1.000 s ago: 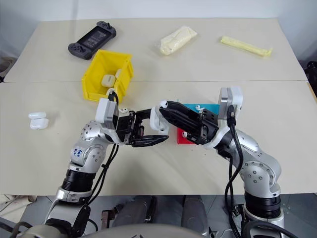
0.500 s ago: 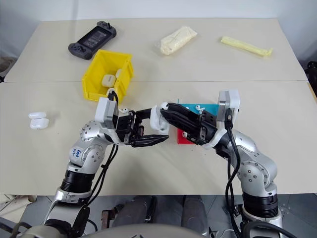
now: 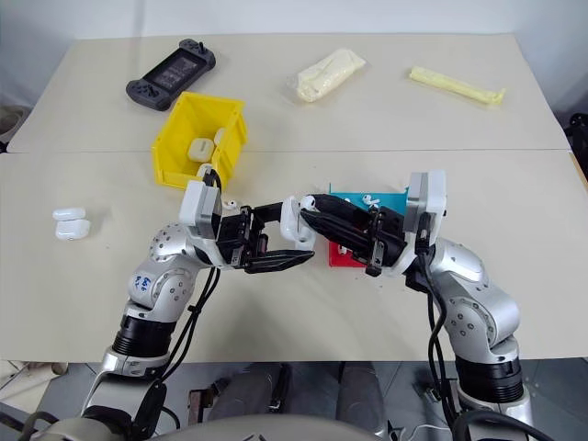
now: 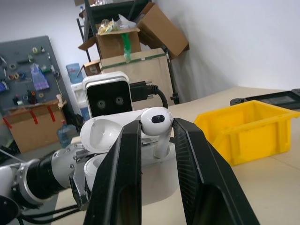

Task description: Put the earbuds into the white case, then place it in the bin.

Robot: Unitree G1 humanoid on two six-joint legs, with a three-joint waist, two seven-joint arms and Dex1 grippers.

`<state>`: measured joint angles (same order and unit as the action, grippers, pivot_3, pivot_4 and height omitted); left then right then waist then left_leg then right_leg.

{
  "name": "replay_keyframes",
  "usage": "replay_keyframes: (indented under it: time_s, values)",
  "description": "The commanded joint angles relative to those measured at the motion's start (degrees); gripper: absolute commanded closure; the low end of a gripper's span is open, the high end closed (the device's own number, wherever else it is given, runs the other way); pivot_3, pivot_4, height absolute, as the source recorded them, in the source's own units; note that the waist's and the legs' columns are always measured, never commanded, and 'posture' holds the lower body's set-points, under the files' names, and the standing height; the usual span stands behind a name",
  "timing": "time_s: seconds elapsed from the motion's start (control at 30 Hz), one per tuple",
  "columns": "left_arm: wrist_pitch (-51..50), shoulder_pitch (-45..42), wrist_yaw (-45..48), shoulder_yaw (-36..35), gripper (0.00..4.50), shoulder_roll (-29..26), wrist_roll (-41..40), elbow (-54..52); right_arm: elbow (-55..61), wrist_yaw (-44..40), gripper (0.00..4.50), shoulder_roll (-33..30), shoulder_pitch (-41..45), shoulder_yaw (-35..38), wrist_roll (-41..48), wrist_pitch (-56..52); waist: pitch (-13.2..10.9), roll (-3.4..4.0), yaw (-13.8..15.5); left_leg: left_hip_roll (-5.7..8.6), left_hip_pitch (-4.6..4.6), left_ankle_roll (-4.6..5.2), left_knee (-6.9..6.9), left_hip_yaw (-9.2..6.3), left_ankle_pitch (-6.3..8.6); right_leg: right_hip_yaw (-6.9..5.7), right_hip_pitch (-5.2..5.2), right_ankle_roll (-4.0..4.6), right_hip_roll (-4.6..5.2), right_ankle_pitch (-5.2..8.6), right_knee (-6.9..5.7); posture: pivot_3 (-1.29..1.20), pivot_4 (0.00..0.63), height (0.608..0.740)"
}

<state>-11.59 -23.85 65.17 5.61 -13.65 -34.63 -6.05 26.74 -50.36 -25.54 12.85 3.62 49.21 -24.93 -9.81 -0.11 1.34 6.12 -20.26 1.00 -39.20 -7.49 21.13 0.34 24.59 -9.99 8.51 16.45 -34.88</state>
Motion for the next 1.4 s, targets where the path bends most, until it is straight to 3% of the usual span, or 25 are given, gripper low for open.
replay_keyframes:
  time_s: [0.03,0.4,0.73,1.0,1.13,1.4]
  values:
    - [1.27,-1.01,-1.07,-2.07,1.69,0.94,-2.32,-2.52,0.06,-1.42,3.90,-1.57,-1.32,-1.72,-1.92,-0.44,0.00,0.00,0.00,0.00,0.00,0.00,0.00,0.00,0.00,0.00,0.00,0.00,0.00,0.00,0.00,0.00,0.150,0.740]
    - [1.58,-1.00,-0.52,-1.99,1.69,0.71,-1.97,-2.38,-0.12,-4.14,3.90,-4.50,-0.21,-3.93,-5.60,1.80,0.00,0.00,0.02,-0.01,0.00,0.00,0.00,0.00,0.00,0.00,0.00,0.00,0.00,0.00,0.04,0.00,0.150,0.740]
    - [2.30,-0.72,2.02,-0.80,1.69,0.09,-0.38,-1.88,0.80,-4.00,3.90,-6.57,3.04,-4.80,-3.51,-3.40,0.00,0.00,0.03,0.00,0.00,0.00,0.01,0.00,0.00,0.00,0.00,0.00,0.00,0.00,0.06,0.00,0.150,0.740]
    - [2.78,-0.83,2.35,-0.22,1.69,0.87,0.71,-1.11,1.64,-4.64,1.36,-8.74,3.34,-2.89,-1.67,-5.57,0.00,-0.01,0.07,0.00,-0.01,0.00,0.01,0.00,0.00,0.00,-0.01,0.00,0.01,0.00,0.12,0.00,0.150,0.740]
    - [3.56,-0.70,2.44,-0.56,1.69,1.12,1.24,-0.24,2.17,-4.97,0.03,-11.63,0.45,1.43,-1.94,-4.82,-0.01,-0.01,0.19,0.00,-0.01,0.00,0.01,0.00,0.00,-0.01,-0.01,0.00,0.01,0.00,0.11,0.00,0.150,0.740]
    - [6.35,1.29,3.97,-2.54,1.69,-1.57,1.96,2.41,-1.66,-9.52,0.03,-19.18,-16.90,16.59,-10.62,5.67,-0.02,-0.04,0.62,0.03,-0.06,0.07,0.02,0.08,0.03,-0.01,-0.02,-0.04,0.02,-0.02,0.16,0.00,0.150,0.740]
